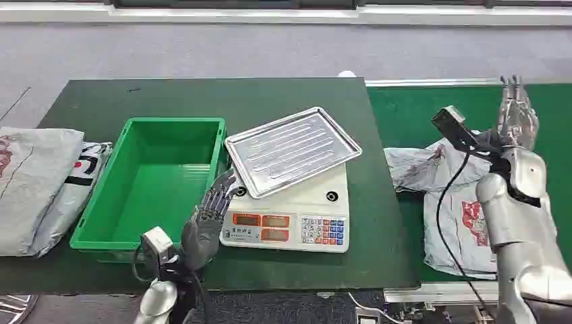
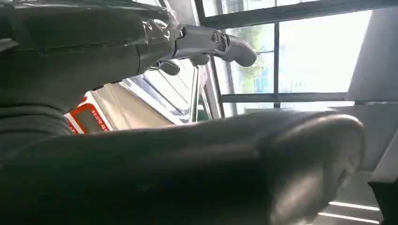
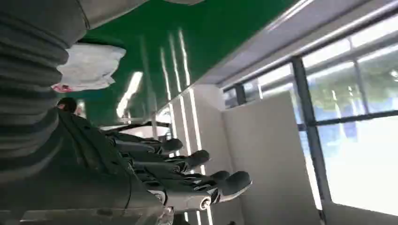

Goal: Moved the parcel from conveyor to table for the left to box.

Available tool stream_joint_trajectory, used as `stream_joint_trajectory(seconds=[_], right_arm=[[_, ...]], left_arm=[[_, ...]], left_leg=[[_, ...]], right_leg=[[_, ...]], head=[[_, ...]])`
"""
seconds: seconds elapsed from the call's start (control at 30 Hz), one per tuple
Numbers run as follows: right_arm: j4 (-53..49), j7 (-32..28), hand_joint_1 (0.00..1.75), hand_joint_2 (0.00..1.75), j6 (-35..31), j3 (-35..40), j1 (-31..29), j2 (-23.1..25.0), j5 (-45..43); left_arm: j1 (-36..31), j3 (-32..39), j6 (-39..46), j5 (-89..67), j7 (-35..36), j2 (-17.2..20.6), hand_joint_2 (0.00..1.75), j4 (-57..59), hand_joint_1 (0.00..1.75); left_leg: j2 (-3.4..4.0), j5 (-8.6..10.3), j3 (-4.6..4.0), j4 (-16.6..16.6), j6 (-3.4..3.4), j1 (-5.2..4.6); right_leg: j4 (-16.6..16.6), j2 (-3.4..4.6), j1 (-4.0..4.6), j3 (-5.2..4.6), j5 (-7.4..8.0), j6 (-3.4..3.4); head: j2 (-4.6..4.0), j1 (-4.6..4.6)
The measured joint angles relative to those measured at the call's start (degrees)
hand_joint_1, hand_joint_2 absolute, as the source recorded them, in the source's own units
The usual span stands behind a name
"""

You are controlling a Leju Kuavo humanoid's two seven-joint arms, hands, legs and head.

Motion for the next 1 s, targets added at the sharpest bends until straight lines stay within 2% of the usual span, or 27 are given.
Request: stream_joint_trajectory(seconds=[0.23, 0.4, 0.63, 0.8, 1.0], right_arm=[[8.47, 0.68, 0.0, 1.75, -0.24, 0.28, -3.26, -1.48, 0.59], [13.24, 8.73, 0.0, 1.75, 6.21, 0.96, -4.97, -2.75, 3.58], [19.16, 14.6, 0.0, 1.75, 17.45, 0.96, -7.31, -4.35, 2.38], [21.17, 15.28, 0.0, 1.75, 22.97, 0.55, -6.62, -4.35, 1.18], [22.48, 15.3, 0.0, 1.75, 24.0, 0.5, -5.97, -4.33, 1.09]], left_arm=[[-0.03, 0.0, -0.04, 0.02, 0.0, 0.0, 0.0, 0.39, 0.0], [-0.36, 0.0, -0.72, 0.63, 0.22, 0.0, 0.0, 0.94, 0.0], [-0.88, -0.04, -1.11, 1.38, 0.59, 0.24, 0.0, 1.97, 0.0], [-0.32, -0.11, -1.38, 1.55, 1.49, 0.24, 0.0, 1.73, 0.0], [0.04, -0.11, -1.46, 1.55, 1.55, 0.24, 0.0, 1.57, 0.0]], left_leg=[[0.08, -0.01, -0.01, -0.01, -0.01, 0.0], [0.04, 0.0, -0.03, -0.01, 0.0, -0.01], [0.21, -0.01, -0.01, 0.0, 0.0, -0.04], [0.18, -0.01, -0.03, -0.01, 0.0, -0.03], [0.2, -0.01, -0.03, -0.02, 0.0, -0.04]], right_leg=[[0.0, 0.07, 0.01, -0.08, -0.01, 0.0], [0.0, 0.03, 0.0, -0.08, 0.0, 0.01], [-0.01, 0.18, -0.04, -0.11, 0.03, 0.05], [0.0, 0.16, -0.02, -0.12, 0.03, 0.05], [0.0, 0.17, -0.03, -0.13, 0.03, 0.05]], head=[[0.0, 0.0], [0.0, 0.0], [0.0, 0.0], [0.0, 0.0], [0.0, 0.0]])
